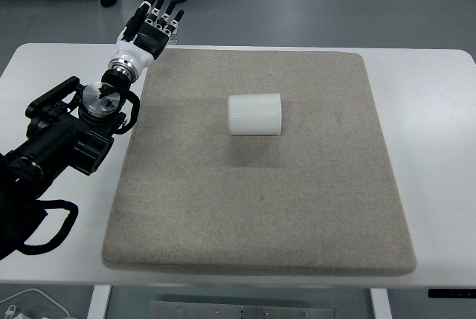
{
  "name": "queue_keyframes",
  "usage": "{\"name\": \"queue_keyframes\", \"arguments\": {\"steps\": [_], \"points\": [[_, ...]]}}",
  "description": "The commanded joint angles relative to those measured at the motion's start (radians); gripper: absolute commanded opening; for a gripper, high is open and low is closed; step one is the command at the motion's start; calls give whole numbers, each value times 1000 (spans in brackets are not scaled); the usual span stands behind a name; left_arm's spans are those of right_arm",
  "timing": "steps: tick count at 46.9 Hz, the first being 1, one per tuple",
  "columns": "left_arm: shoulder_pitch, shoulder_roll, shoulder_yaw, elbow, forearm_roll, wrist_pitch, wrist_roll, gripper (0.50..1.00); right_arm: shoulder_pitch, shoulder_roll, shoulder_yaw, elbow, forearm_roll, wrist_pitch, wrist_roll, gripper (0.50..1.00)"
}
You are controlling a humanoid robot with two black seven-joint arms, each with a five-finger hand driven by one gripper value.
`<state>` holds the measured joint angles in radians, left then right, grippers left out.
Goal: Flip white cup upright
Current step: 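Raise the left hand and swing it over the pad toward the cup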
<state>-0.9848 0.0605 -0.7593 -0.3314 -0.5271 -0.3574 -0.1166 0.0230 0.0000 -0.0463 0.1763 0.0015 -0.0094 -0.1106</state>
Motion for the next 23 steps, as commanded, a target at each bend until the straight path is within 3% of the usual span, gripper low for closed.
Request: {"name": "queue_keyframes", "arguments": {"steps": [1, 23], "points": [[0, -1, 0, 0, -1, 0, 0, 996, 0, 0, 0, 0, 0, 0, 0, 930], [-12, 19, 2, 6, 1, -12, 0, 996, 0, 0, -1, 0, 0, 0, 0, 930]]}}
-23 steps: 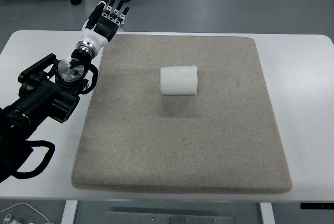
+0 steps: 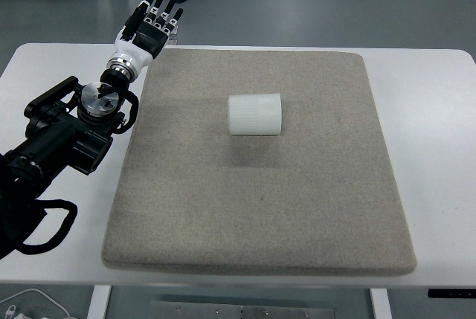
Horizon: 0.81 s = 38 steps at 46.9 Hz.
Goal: Flip white cup upright
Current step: 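Raise the left hand and swing it over the pad toward the cup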
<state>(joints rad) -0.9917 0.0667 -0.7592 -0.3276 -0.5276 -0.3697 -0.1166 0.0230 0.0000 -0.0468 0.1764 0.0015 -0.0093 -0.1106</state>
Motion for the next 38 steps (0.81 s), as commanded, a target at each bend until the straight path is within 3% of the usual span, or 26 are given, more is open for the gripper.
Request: {"name": "queue_keyframes", "arguments": {"steps": [1, 13, 38], "points": [[-5, 19, 1, 2, 1, 0, 0, 996, 0, 0, -1, 0, 0, 0, 0, 930], [-18, 39, 41, 7, 40, -3, 0, 996, 0, 0, 1, 0, 0, 0, -1, 930], [-53, 42, 54, -14, 527, -28, 3, 994, 0, 0, -1, 0, 0, 0, 0, 930]]}}
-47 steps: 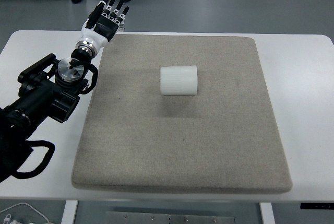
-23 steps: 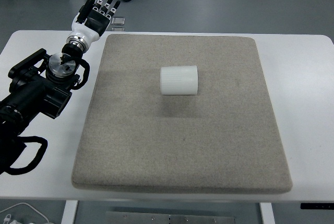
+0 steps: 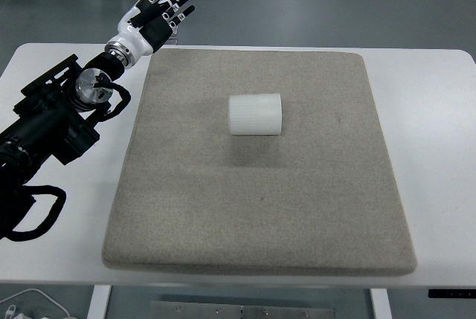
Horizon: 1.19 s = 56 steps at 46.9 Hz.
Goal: Flip white cup upright
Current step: 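Raise the left hand and swing it over the pad toward the cup, then lower the left hand's fingers onto the top of the lying white cup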
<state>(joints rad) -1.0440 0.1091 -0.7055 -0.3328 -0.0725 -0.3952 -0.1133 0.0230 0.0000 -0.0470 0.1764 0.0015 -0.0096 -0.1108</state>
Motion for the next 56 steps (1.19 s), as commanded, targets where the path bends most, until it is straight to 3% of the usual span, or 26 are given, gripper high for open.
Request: {"name": "queue_keyframes", "arguments": {"steps": [1, 15, 31, 46, 56], "points": [[-1, 1, 0, -15, 91, -5, 0, 994, 0, 0, -1, 0, 0, -1, 0, 930], [-21, 23, 1, -71, 324, -25, 6, 994, 0, 0, -1, 0, 0, -1, 0, 930], [-21, 86, 12, -218, 574, -13, 20, 990, 0, 0, 1, 0, 0, -1, -1, 930], [-44, 142, 87, -356, 707, -2, 55, 988, 0, 0, -1, 0, 0, 0, 0, 930], [-44, 170, 87, -463, 812, 2, 116, 988, 0, 0, 1, -2, 0, 0, 0, 930]]}}
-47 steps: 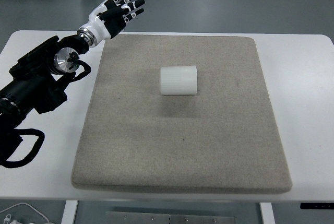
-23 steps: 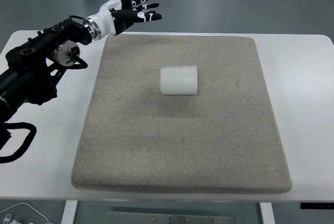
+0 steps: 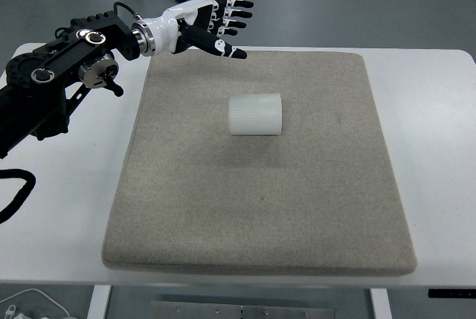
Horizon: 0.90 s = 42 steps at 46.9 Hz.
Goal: Flip white cup upright
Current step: 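Lower the left hand's fingers onto the top of the lying white cup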
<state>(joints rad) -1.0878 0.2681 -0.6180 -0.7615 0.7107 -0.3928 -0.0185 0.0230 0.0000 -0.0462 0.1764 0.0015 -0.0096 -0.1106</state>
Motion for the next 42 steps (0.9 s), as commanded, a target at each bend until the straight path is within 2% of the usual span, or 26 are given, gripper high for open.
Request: {"name": "queue_keyframes", "arguments": {"steps": [1, 30, 42], "points": [[0, 13, 0, -45, 36, 0, 29, 988, 0, 0, 0, 0, 0, -1, 0, 930], [-15, 62, 3, -274, 193, -14, 262, 994, 0, 0, 0, 0, 0, -1, 0, 930], [-32, 69, 43, -294, 228, -20, 281, 994, 0, 0, -1, 0, 0, 0, 0, 930]]}}
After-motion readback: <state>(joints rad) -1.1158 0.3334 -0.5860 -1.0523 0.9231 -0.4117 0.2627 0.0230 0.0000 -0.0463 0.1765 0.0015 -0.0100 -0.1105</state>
